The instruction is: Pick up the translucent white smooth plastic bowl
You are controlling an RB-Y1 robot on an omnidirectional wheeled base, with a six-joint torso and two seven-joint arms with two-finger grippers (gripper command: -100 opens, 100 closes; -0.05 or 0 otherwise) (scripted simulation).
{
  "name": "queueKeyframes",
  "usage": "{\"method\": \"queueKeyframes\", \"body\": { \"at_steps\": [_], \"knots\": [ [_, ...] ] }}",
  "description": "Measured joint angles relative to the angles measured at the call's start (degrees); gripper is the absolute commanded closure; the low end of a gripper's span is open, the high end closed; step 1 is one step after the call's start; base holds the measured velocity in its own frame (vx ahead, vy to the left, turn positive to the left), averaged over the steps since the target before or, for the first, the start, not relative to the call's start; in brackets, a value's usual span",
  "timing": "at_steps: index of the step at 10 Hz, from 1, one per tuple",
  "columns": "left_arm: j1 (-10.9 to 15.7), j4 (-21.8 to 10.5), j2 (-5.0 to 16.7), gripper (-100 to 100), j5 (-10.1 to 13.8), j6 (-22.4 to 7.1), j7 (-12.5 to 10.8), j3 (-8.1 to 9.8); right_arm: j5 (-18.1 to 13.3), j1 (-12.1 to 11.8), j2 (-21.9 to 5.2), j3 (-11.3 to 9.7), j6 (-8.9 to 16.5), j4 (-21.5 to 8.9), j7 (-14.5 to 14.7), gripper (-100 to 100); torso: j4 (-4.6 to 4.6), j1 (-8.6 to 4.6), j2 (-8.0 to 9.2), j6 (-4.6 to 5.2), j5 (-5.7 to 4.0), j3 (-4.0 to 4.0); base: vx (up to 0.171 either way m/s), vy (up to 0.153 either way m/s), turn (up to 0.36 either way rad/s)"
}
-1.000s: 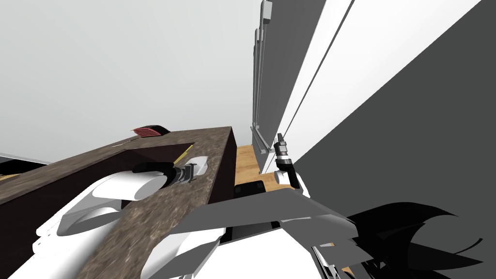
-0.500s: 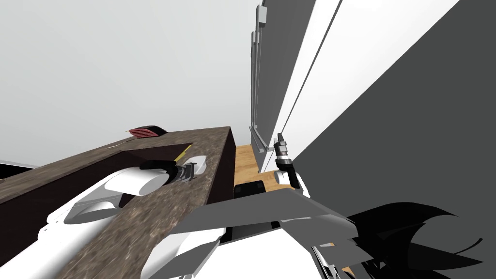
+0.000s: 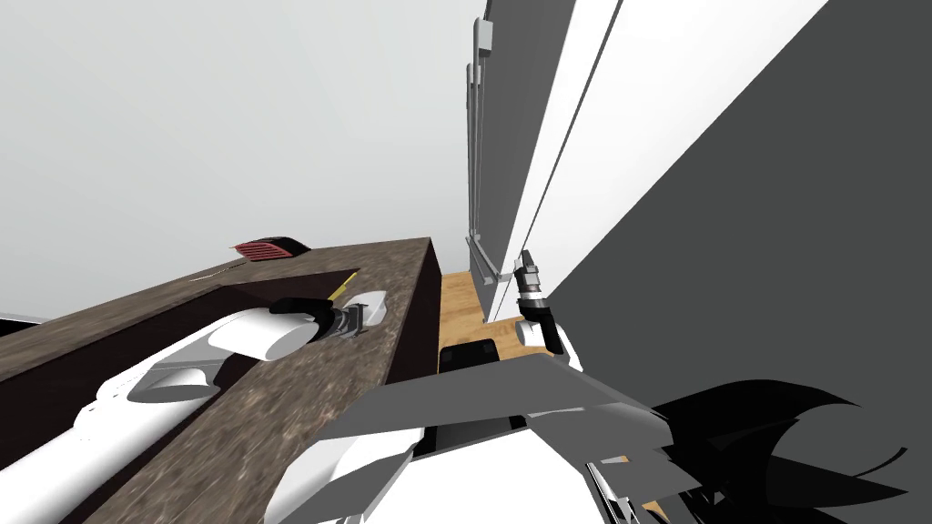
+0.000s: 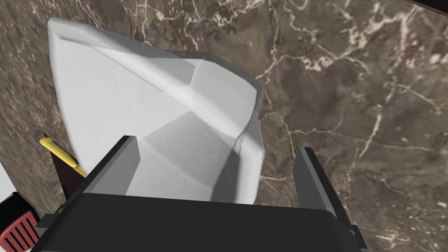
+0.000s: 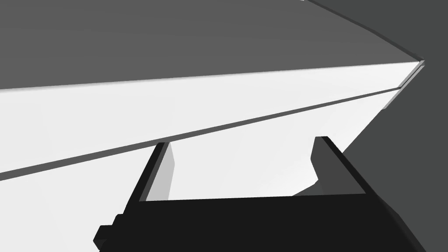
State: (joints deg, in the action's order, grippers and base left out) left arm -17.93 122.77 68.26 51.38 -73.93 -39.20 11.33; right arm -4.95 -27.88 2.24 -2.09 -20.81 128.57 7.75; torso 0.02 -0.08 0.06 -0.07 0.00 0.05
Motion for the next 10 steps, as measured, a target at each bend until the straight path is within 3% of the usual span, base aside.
{"method": "queueKeyframes", "body": {
  "at_steps": [4,5,9,10],
  "knots": [
    [-0.6,-3.83,6.75,-100,2.08,6.52,-3.93,-3.48,0.0,0.0,0.0,0.0,0.0,0.0,0.0,0,0.0,0.0,-0.01,0.0,0.0,-0.01,-0.029,-0.015,-0.026],
    [-0.61,-3.89,6.9,100,2.1,6.9,-4.06,-3.53,0.0,0.0,0.0,0.0,0.0,0.0,0.0,0,-0.01,0.04,-0.06,0.0,0.01,-0.04,0.0,0.0,0.0],
    [-0.73,-3.9,6.73,100,2.31,6.79,-4.16,-3.69,0.0,-0.01,0.0,0.0,0.0,0.0,0.0,0,0.07,-0.1,-0.06,0.0,-0.17,0.01,-0.001,-0.001,0.001],
    [-0.74,-3.9,6.73,0,2.3,6.77,-4.14,-3.71,0.0,-0.01,0.0,0.0,0.0,0.0,0.0,0,0.1,-0.13,-0.03,0.0,-0.18,0.04,0.0,0.0,0.0]
  ]
}}
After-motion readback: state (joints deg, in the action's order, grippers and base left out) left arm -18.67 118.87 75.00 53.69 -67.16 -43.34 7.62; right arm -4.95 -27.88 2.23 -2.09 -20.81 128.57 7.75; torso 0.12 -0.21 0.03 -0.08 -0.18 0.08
